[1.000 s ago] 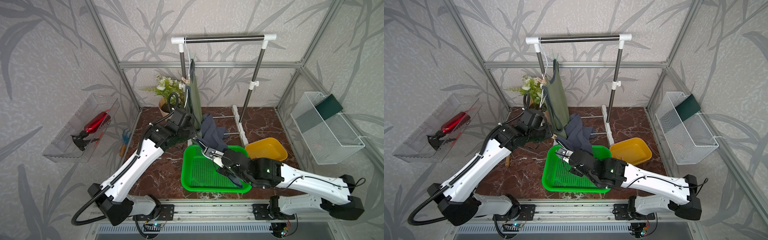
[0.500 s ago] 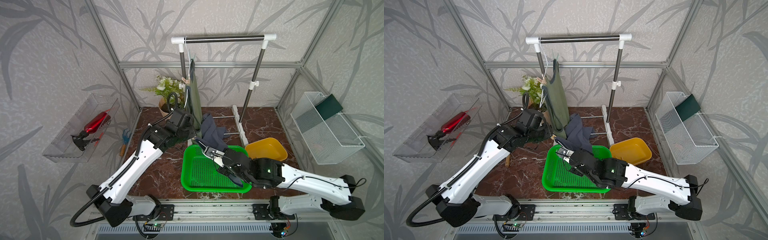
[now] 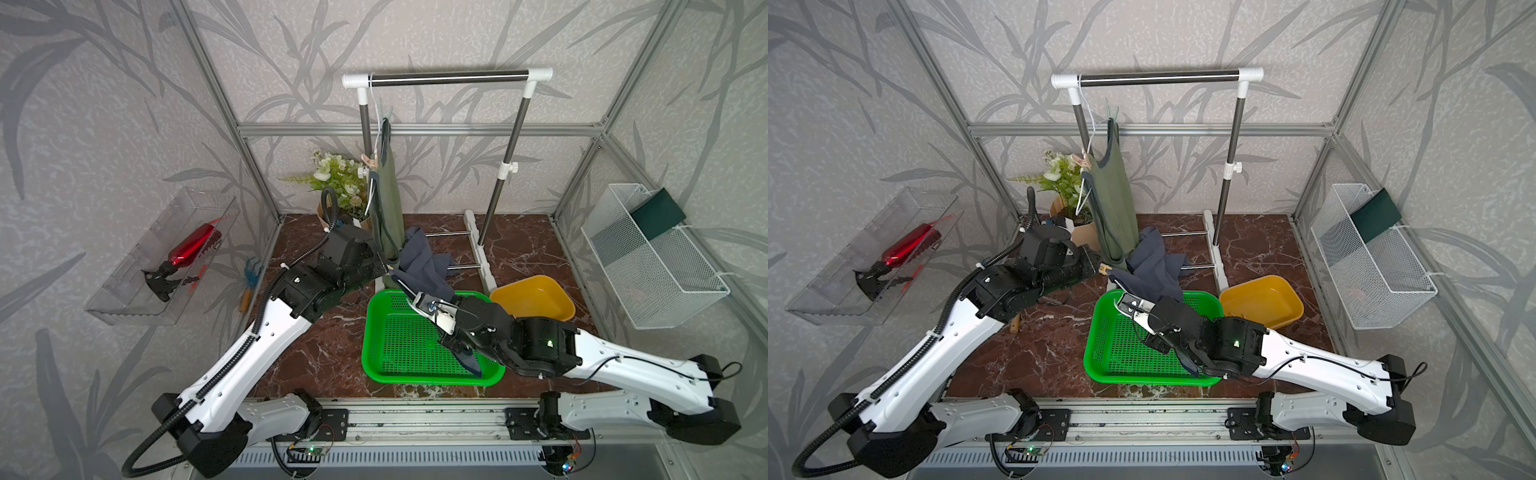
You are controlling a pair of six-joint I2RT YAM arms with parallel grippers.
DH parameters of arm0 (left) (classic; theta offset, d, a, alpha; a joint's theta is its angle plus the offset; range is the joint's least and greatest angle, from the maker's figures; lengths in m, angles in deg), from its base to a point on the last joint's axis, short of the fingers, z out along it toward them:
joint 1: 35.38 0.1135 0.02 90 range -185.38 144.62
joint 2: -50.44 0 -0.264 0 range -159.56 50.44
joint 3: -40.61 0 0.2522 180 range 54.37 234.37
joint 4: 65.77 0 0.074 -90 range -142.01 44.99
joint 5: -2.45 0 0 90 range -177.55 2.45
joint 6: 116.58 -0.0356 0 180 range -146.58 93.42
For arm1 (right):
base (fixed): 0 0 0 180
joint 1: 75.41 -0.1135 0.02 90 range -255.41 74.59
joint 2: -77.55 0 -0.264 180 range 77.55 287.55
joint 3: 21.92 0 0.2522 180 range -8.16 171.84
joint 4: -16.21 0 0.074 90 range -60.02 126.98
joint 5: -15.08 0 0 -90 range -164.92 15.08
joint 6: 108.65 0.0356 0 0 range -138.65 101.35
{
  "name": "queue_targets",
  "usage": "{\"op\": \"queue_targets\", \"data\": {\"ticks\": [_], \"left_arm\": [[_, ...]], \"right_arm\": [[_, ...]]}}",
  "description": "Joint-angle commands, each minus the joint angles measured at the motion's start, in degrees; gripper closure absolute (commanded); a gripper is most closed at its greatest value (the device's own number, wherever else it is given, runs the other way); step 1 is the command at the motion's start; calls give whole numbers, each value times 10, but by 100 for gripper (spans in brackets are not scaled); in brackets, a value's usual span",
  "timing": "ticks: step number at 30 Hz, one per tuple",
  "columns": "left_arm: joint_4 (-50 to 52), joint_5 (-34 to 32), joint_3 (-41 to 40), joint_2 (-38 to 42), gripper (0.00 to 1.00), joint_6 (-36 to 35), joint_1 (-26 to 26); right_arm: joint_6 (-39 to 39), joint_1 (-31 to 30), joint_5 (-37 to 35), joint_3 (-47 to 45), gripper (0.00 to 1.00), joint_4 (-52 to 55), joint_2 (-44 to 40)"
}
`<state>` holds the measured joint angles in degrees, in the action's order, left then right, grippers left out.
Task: Remove the clothespins securing tank tops to the hanger
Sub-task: Remove the clothespin from the hanger.
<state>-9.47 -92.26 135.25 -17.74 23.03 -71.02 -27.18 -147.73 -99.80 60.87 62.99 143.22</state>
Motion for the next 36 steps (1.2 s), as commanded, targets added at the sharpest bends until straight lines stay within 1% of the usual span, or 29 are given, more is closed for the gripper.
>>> {"op": "queue_targets", "data": {"ticks": [1, 8, 19, 27, 36], "left_arm": [[-36, -34, 8, 8, 92, 6, 8], [-22, -43, 8, 20, 92, 7, 9], [-20, -29, 17, 16, 92, 16, 12], [-22, -38, 16, 25, 91, 11, 16], [-54, -26, -6, 42, 91, 17, 17]], "right_arm": [[6, -1, 11, 1, 100, 22, -6], [5, 5, 6, -3, 100, 19, -16], [9, 10, 12, 1, 100, 31, -10], [10, 13, 20, 4, 100, 44, -11], [17, 17, 36, 5, 100, 50, -5]]}}
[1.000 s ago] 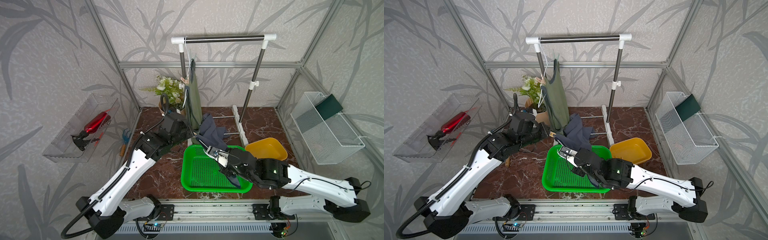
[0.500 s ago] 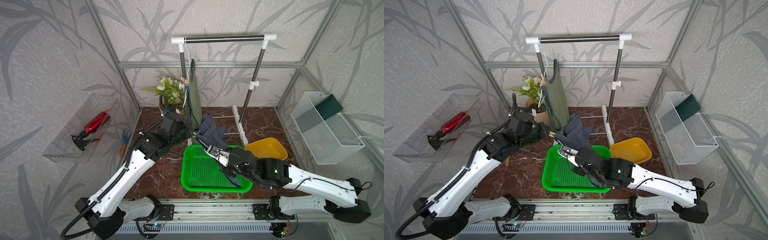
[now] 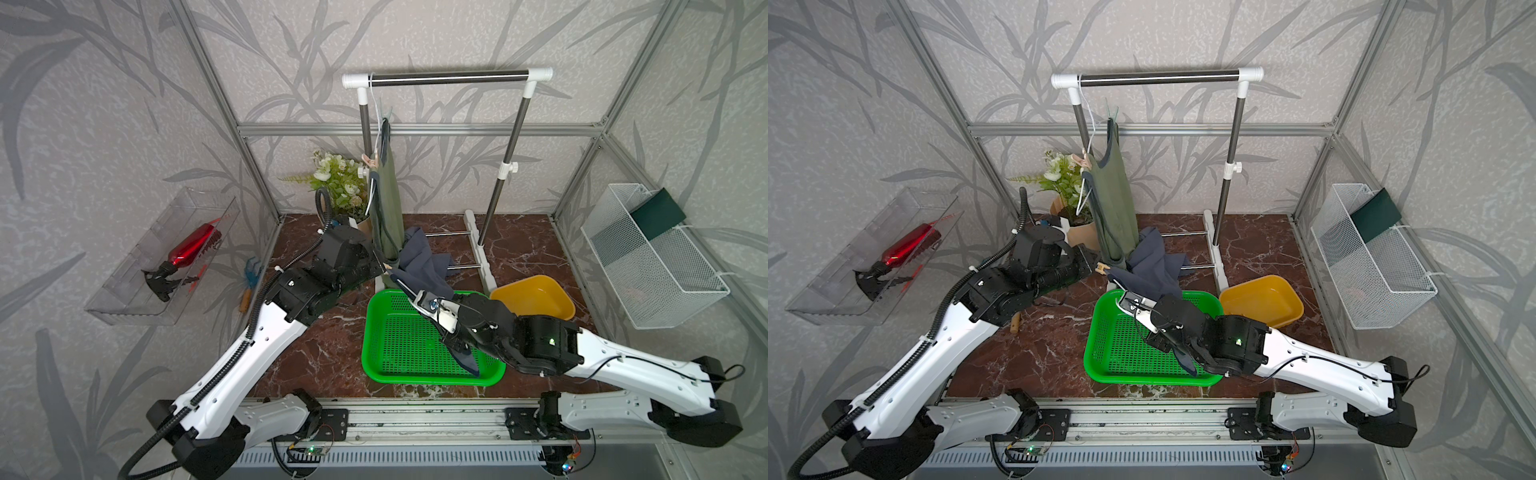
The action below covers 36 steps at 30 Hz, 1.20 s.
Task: Remove the clothespins securing tank tops to the hanger
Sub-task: Remove the clothespin from the hanger.
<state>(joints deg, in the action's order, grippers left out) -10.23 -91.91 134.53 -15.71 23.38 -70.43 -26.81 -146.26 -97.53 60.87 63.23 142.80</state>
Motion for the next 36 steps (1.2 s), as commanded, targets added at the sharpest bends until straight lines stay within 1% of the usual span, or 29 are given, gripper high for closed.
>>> {"op": "queue_targets", "data": {"ticks": [1, 7, 10, 13, 18, 31, 36], "left_arm": [[-47, -28, 0, 22, 91, 14, 12], [-50, -28, -6, 32, 91, 13, 11], [-59, -29, -17, 38, 91, 9, 11], [-88, -8, -43, 40, 91, 6, 11], [-88, 10, -41, 24, 91, -3, 10], [-57, -25, -29, 22, 90, -34, 11], [-57, -17, -19, 15, 90, -54, 11]], "right_arm": [[14, 3, 15, 5, 100, 46, 0], [14, 15, 28, 10, 100, 35, -5], [21, 30, 51, 10, 100, 27, -8], [24, 40, 70, 15, 100, 17, -8], [19, 45, 78, 44, 100, 33, 21], [28, 60, 95, 43, 100, 41, 29], [38, 68, 109, 45, 100, 54, 42]]}}
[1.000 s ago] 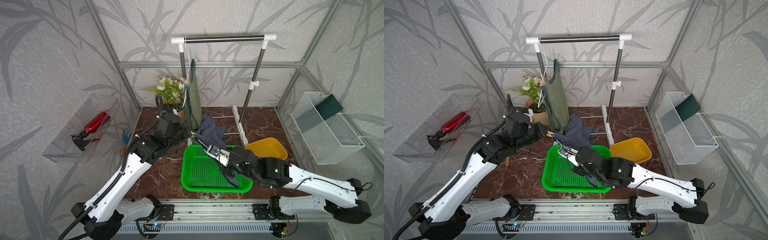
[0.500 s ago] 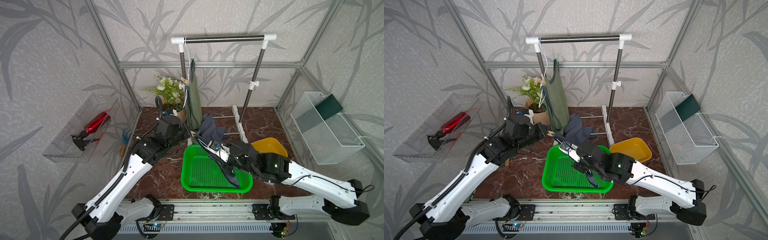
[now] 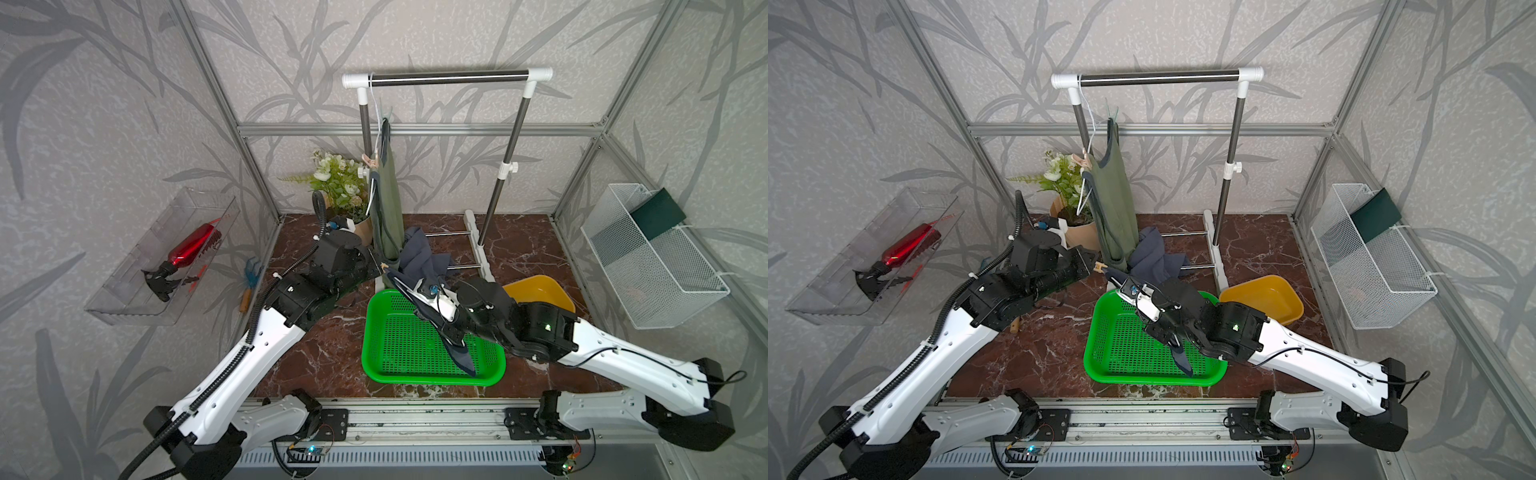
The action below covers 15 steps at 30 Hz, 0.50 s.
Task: Remove the clothespins securing tank tops to the hanger
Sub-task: Remove the clothespin from the hanger.
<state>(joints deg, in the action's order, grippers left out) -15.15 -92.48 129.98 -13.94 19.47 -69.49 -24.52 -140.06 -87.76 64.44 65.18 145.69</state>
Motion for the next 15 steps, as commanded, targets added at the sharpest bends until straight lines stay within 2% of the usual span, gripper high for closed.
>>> {"op": "queue_targets", "data": {"ticks": [1, 6, 15], "left_arm": [[-8, -8, 30, -5, 90, -20, 1], [-4, 3, 41, -15, 90, -48, -2], [5, -15, 44, -7, 90, -78, -4]], "right_arm": [[16, 7, 13, 12, 100, 39, 18], [20, 10, 19, 13, 100, 48, 30], [26, 32, 43, 5, 100, 50, 21]]}}
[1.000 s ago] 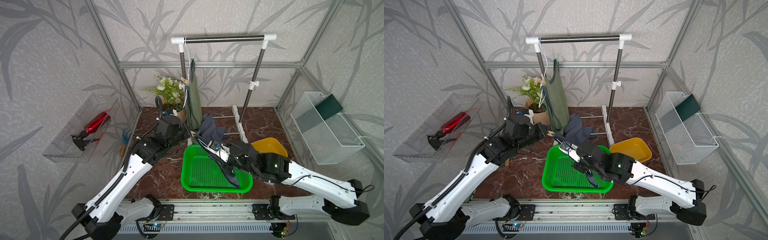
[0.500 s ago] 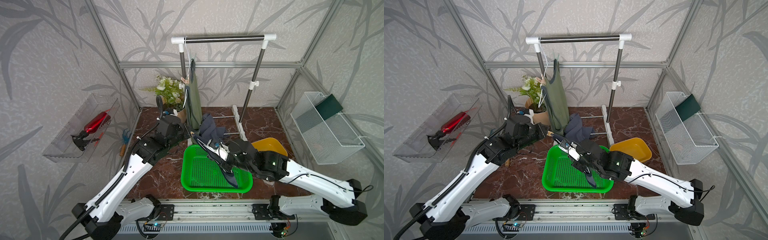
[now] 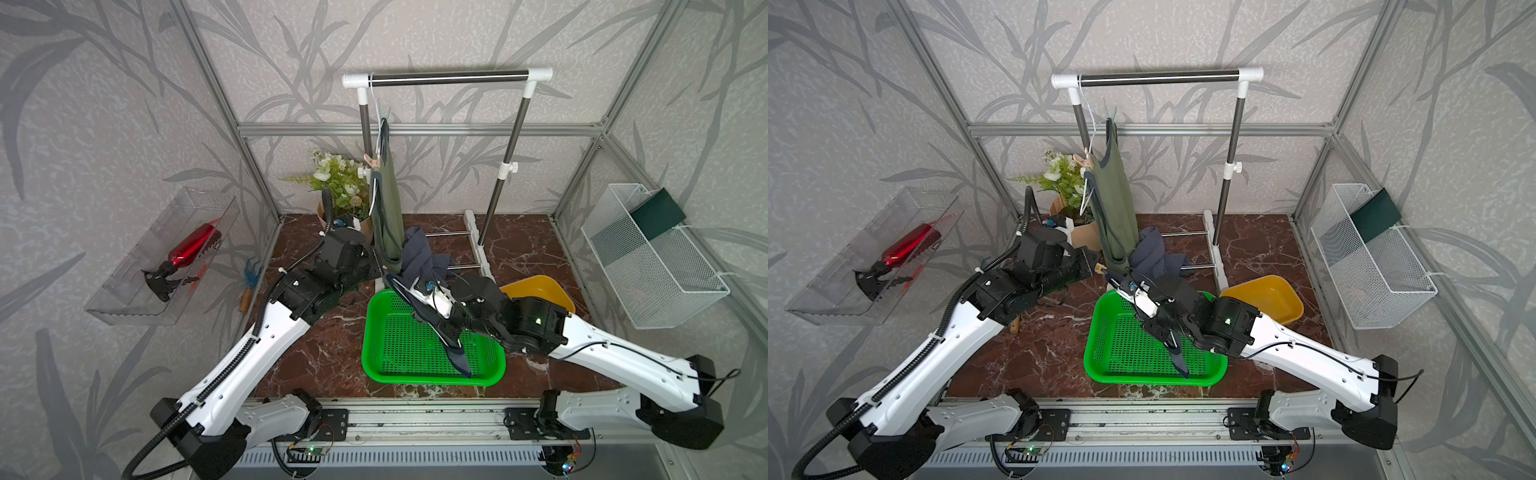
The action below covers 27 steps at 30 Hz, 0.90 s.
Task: Remove the clothespins securing tank tops to the hanger
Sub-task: Remove the clothespin from the hanger, then place the clothespin in the storage box.
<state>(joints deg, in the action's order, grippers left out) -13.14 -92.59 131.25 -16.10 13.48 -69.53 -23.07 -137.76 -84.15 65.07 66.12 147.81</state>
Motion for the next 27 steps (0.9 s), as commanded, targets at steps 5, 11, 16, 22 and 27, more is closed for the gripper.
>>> {"op": "queue_targets", "data": {"ticks": [5, 11, 16, 22, 27], "left_arm": [[-9, -17, 34, 17, 90, -40, -3], [-6, -17, 36, 20, 90, -55, -4], [-5, -27, 32, 25, 92, -67, -6], [-5, -35, 31, 30, 94, -71, -6], [-10, -1, 29, 30, 94, -55, -6]], "right_arm": [[18, 23, 31, 4, 100, 46, -1], [17, 32, 39, 16, 100, 68, 8], [18, 34, 47, 19, 100, 72, 8], [20, 52, 50, 17, 100, 75, 8], [18, 69, 49, 17, 100, 69, 1]]}}
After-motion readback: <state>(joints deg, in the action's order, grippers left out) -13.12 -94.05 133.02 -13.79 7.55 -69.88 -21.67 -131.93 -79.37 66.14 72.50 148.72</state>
